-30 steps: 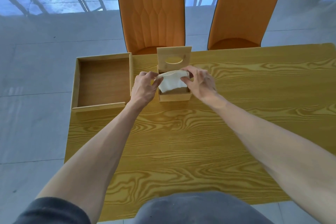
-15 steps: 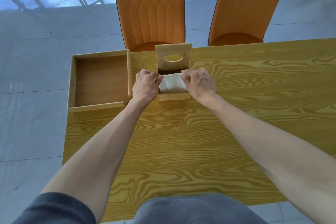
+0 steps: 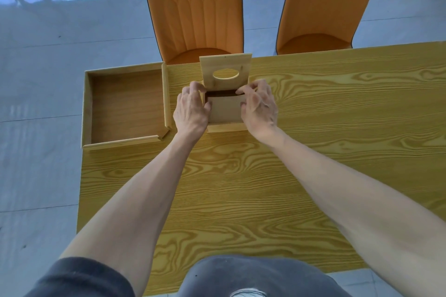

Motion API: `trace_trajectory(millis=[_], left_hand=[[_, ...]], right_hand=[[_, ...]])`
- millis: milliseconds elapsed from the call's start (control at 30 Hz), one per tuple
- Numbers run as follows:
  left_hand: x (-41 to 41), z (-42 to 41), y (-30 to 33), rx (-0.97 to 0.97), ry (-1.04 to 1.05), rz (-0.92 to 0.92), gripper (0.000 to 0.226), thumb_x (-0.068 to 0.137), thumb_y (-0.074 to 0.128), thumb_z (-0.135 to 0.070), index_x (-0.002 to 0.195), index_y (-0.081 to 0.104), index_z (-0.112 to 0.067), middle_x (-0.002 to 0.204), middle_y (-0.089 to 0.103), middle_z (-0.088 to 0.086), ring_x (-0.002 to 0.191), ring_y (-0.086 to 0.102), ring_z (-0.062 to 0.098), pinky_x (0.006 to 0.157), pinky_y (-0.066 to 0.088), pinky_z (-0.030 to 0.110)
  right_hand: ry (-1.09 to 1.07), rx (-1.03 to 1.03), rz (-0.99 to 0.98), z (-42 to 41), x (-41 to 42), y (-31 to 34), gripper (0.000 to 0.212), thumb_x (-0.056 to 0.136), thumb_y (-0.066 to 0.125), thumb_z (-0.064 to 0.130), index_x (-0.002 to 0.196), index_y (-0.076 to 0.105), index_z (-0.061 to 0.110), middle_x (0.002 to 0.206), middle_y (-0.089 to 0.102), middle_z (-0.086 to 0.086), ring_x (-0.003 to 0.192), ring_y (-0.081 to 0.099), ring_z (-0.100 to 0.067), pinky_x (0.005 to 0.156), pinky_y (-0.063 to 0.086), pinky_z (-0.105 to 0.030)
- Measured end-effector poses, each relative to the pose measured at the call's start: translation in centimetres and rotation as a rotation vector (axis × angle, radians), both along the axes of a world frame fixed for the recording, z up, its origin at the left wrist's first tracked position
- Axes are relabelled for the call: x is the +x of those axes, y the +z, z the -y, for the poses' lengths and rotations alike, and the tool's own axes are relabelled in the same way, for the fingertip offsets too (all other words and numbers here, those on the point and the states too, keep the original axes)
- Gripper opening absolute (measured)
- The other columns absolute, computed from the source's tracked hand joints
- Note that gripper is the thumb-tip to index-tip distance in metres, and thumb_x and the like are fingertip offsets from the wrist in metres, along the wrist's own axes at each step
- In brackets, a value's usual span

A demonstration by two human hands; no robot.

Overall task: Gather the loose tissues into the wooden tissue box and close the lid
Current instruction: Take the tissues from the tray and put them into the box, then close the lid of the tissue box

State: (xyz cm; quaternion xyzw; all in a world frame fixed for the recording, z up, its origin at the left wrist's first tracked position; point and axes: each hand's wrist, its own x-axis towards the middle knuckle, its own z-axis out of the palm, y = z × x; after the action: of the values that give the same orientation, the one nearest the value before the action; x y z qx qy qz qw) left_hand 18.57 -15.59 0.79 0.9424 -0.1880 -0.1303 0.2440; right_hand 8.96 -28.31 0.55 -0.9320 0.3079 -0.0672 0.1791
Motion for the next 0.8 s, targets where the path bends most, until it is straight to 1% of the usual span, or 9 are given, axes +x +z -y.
trace_trajectory(millis=[133, 200, 267, 433, 533, 600, 667, 733, 800], left_hand=[[0.2, 0.3, -0.3, -0.035, 0.084, -0.145, 0.052, 0.088, 0.068, -0.021, 0.132, 0.041, -0.017, 0.122, 0.067, 0.004, 0.106, 0.065, 0.029, 0.072, 0.047, 0.036], [0.1, 0.1, -0.4, -0.061, 0.098, -0.219, 0.057, 0.089, 0.068, -0.025, 0.138, 0.039, -0.019, 0.122, 0.068, 0.004, 0.104, 0.066, 0.030, 0.078, 0.053, 0.040], [0.1, -0.3, -0.4, -0.108, 0.118, -0.297, 0.054, 0.092, 0.066, -0.031, 0.140, 0.043, -0.020, 0.123, 0.066, 0.004, 0.105, 0.065, 0.027, 0.085, 0.056, 0.043], [-0.1, -1.3, 0.3, -0.273, 0.162, -0.491, 0.050, 0.096, 0.056, -0.047, 0.138, 0.050, -0.022, 0.118, 0.060, -0.001, 0.103, 0.060, 0.019, 0.081, 0.055, 0.034], [0.4, -1.5, 1.2, -0.374, 0.207, -0.526, 0.048, 0.097, 0.050, -0.054, 0.132, 0.055, -0.022, 0.121, 0.066, 0.005, 0.105, 0.065, 0.021, 0.092, 0.056, 0.046], [0.9, -1.1, 2.6, -0.450, 0.257, -0.532, 0.048, 0.100, 0.042, -0.054, 0.132, 0.056, -0.021, 0.121, 0.067, 0.006, 0.100, 0.067, 0.019, 0.088, 0.058, 0.043], [1.5, -0.5, 4.5, -0.531, 0.302, -0.536, 0.053, 0.102, 0.032, -0.057, 0.134, 0.057, -0.024, 0.119, 0.066, 0.005, 0.099, 0.067, 0.019, 0.080, 0.057, 0.036], [2.1, 0.2, 6.0, -0.581, 0.294, -0.528, 0.059, 0.101, 0.022, -0.062, 0.135, 0.058, -0.030, 0.121, 0.065, 0.005, 0.105, 0.065, 0.022, 0.079, 0.056, 0.036], [2.3, 1.0, 7.1, -0.580, 0.235, -0.525, 0.061, 0.099, 0.021, -0.065, 0.136, 0.058, -0.033, 0.129, 0.062, 0.007, 0.112, 0.062, 0.025, 0.080, 0.054, 0.039]], right_hand=[[-0.131, 0.198, -0.027, 0.7, 0.0, -0.5, 0.037, 0.087, 0.066, 0.007, 0.119, 0.050, 0.018, 0.119, 0.049, -0.006, 0.098, 0.059, -0.021, 0.067, 0.042, -0.027], [-0.138, 0.248, -0.021, 1.1, -0.2, -0.8, 0.040, 0.087, 0.069, 0.013, 0.119, 0.045, 0.019, 0.117, 0.053, -0.005, 0.094, 0.061, -0.020, 0.067, 0.045, -0.028], [-0.123, 0.269, -0.006, 1.4, -0.3, -1.0, 0.041, 0.087, 0.070, 0.020, 0.118, 0.043, 0.020, 0.116, 0.057, -0.003, 0.095, 0.061, -0.018, 0.070, 0.048, -0.029], [-0.118, 0.360, 0.057, 2.1, -0.7, -0.7, 0.037, 0.092, 0.064, 0.036, 0.122, 0.051, 0.019, 0.116, 0.062, 0.000, 0.100, 0.061, -0.017, 0.078, 0.052, -0.032], [-0.169, 0.422, 0.187, 2.7, -0.9, 0.3, 0.038, 0.097, 0.051, 0.048, 0.118, 0.059, 0.017, 0.109, 0.069, -0.002, 0.094, 0.066, -0.019, 0.078, 0.057, -0.040], [-0.244, 0.503, 0.304, 3.2, -0.6, 1.6, 0.045, 0.100, 0.042, 0.053, 0.118, 0.061, 0.016, 0.097, 0.072, -0.002, 0.086, 0.069, -0.018, 0.075, 0.059, -0.041], [-0.285, 0.589, 0.371, 3.8, 0.2, 3.3, 0.049, 0.101, 0.036, 0.054, 0.121, 0.061, 0.017, 0.085, 0.072, 0.001, 0.074, 0.070, -0.015, 0.070, 0.059, -0.038], [-0.300, 0.715, 0.377, 4.1, 1.1, 5.0, 0.050, 0.102, 0.033, 0.055, 0.126, 0.060, 0.020, 0.082, 0.071, -0.001, 0.068, 0.069, -0.013, 0.062, 0.058, -0.035], [-0.315, 0.881, 0.375, 4.0, 1.7, 6.2, 0.047, 0.102, 0.033, 0.055, 0.125, 0.061, 0.025, 0.085, 0.072, -0.004, 0.068, 0.067, -0.013, 0.057, 0.055, -0.030]])
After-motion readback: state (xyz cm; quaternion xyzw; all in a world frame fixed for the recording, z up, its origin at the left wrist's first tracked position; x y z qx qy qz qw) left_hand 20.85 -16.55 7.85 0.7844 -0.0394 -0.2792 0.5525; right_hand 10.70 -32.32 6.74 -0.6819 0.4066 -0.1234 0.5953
